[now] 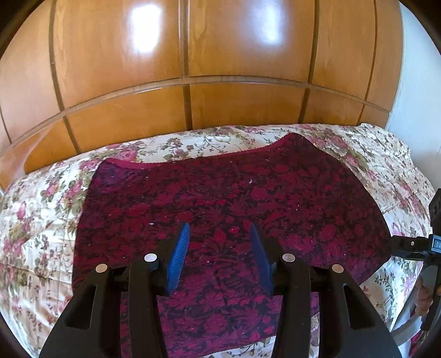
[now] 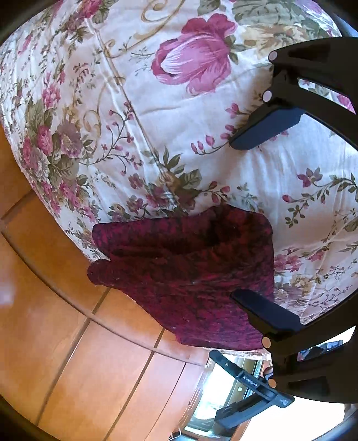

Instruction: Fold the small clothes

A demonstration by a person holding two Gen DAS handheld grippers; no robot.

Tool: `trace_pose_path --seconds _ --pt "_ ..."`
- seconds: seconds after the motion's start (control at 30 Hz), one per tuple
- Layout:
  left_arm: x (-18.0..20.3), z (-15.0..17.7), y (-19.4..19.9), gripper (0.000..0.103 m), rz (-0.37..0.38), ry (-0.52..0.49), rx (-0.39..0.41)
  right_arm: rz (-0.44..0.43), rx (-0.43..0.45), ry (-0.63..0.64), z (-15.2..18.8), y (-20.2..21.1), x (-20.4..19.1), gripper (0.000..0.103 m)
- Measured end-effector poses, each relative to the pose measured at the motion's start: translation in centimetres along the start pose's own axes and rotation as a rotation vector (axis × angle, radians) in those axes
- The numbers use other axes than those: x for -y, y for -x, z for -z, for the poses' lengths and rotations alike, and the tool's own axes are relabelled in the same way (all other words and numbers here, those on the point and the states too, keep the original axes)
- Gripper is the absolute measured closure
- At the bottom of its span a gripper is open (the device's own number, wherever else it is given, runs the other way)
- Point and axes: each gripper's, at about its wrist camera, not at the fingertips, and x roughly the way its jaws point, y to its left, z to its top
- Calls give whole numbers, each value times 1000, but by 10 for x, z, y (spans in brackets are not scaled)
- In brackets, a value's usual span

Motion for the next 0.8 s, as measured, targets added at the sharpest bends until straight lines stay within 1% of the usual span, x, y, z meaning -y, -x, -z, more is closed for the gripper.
trace_pose_path --seconds 0.17,0.27,0.3,0.43,0.47,0.5,0.57,0.63,0.7,0.77,0.8 --pt "7 2 -12 59 -7 -21 -29 -2 2 27 -2 -7 -2 2" --pt "10 3 -20 59 -13 -40 -51 -24 -3 35 -4 -9 1 2" --pt "11 4 -25 59 -11 -40 -72 -33 -3 31 -4 -9 2 2" --pt "6 9 -37 59 10 -2 -100 -62 -5 17 -7 -8 5 2" --pt "3 10 -36 59 23 21 -97 -60 -9 19 -8 -9 4 2" --pt "-4 10 -29 59 51 57 -74 -59 -14 23 -8 -9 3 2" --pt "-13 12 -17 59 75 80 -44 -57 -22 29 -9 -10 3 2" --pt "-30 18 -3 59 40 100 -29 -53 -24 29 -10 -11 3 2" --pt "-52 26 10 59 35 139 -16 -42 -27 28 -13 -11 1 2" --pt "-81 37 28 59 -45 176 17 -26 15 22 -18 -3 -3 2" --pt "-96 41 34 58 -85 195 26 -33 40 31 -20 2 -6 2"
